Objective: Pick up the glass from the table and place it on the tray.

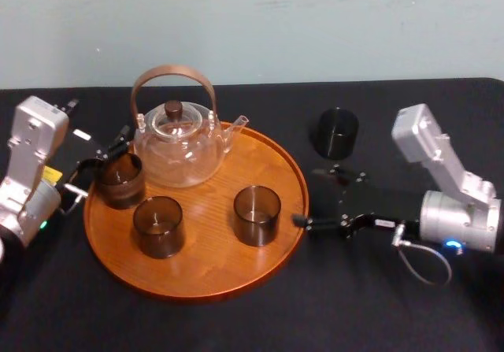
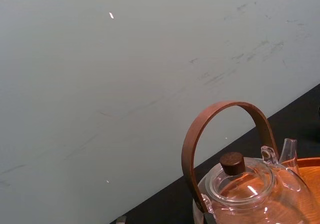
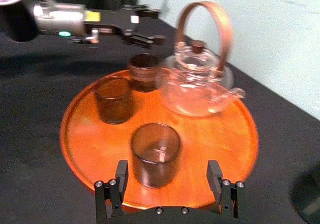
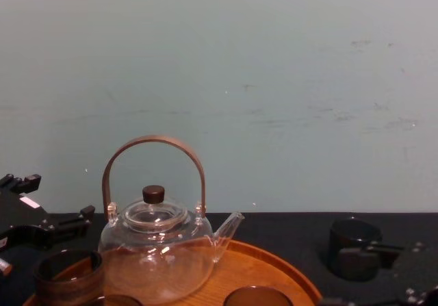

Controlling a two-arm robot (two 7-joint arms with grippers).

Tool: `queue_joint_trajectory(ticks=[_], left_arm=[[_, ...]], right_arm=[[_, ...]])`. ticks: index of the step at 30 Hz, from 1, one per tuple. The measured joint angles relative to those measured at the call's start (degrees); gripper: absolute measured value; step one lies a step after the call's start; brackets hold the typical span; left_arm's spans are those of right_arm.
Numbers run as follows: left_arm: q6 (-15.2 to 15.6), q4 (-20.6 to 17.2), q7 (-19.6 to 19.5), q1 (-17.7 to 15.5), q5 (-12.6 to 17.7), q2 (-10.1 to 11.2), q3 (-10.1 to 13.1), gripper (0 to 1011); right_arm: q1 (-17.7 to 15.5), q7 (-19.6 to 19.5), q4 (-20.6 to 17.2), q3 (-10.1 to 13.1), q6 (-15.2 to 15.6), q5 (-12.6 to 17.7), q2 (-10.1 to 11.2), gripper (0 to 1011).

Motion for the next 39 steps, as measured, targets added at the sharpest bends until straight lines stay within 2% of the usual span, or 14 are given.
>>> queue_joint_trajectory(ticks=[2,7,12,16,20,26,39], left_arm=[[0.0,0.0,0.0,0.0,0.0,0.0,0.0,1001],[0.0,0.0,0.0,0.0,0.0,0.0,0.0,1001],[0.0,0.0,0.0,0.0,0.0,0.0,0.0,1001],[0.0,0.0,0.0,0.0,0.0,0.0,0.0,1001],[0.0,0.0,0.0,0.0,0.0,0.0,0.0,1001],[0.0,0.0,0.0,0.0,0.0,0.0,0.0,1001],[0.0,0.0,0.0,0.0,0.0,0.0,0.0,1001]], right_arm=[[-1.03,-2.05,-0.23,1.45,0.11,0.54,0.56,1002],[-2.32,-6.11,-0.05,3.8,1.39,1.09,0.38,1002],[-2.71,-9.68,1.11,5.61,2.86,1.06,-0.59,1002],[-2.41,-12.95,2.63,6.8,4.59,-0.14,-1.95,1002],[-1.55,-15.51,4.35,7.39,6.69,-1.73,-3.19,1002],[-0.36,-17.15,6.6,7.84,8.49,-3.01,-4.76,1002],[3.16,-19.23,12.05,8.25,10.36,-5.92,-9.05,1002]])
